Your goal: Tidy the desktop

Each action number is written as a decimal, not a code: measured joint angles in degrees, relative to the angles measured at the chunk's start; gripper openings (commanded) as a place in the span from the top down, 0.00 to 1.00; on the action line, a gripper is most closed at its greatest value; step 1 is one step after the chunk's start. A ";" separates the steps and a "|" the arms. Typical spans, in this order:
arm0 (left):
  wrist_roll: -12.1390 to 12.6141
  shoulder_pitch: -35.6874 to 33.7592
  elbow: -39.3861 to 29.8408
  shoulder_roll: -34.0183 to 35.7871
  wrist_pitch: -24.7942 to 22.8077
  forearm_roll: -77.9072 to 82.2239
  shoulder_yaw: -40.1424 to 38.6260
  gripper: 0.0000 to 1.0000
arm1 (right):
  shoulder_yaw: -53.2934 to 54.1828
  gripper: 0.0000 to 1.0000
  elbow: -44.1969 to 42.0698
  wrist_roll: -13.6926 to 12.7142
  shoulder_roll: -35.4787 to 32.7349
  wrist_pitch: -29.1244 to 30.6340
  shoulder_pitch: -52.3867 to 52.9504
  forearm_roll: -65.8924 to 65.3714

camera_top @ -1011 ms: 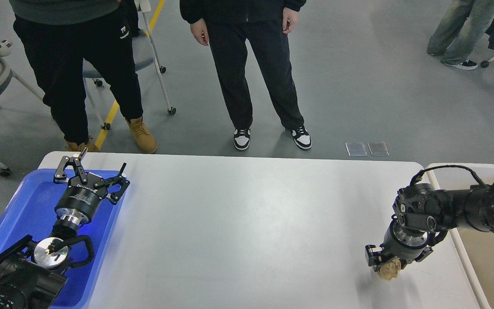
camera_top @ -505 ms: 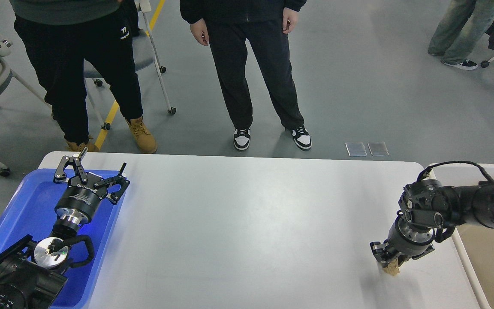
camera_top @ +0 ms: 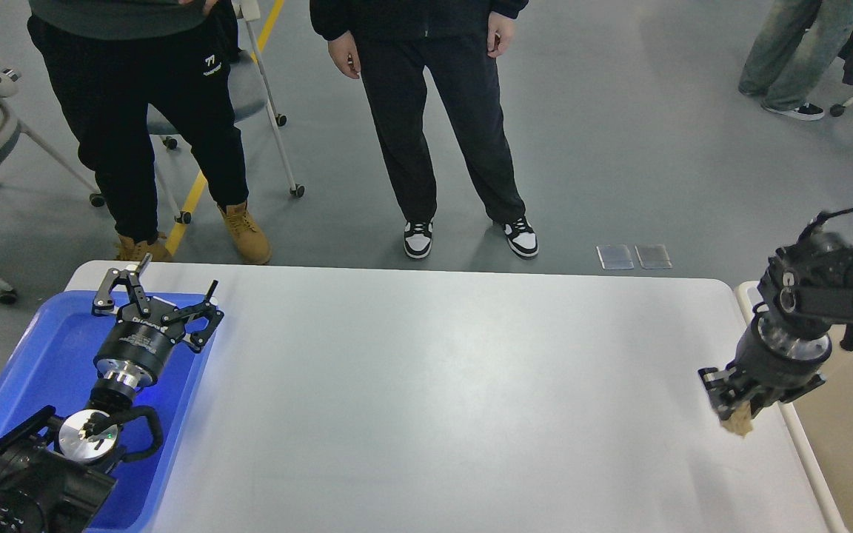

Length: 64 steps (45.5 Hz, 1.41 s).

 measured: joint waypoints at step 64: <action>0.01 0.02 0.01 0.00 0.00 -0.02 -0.02 0.00 | 17.30 1.00 -33.55 -3.85 -12.54 -43.76 -21.63 20.80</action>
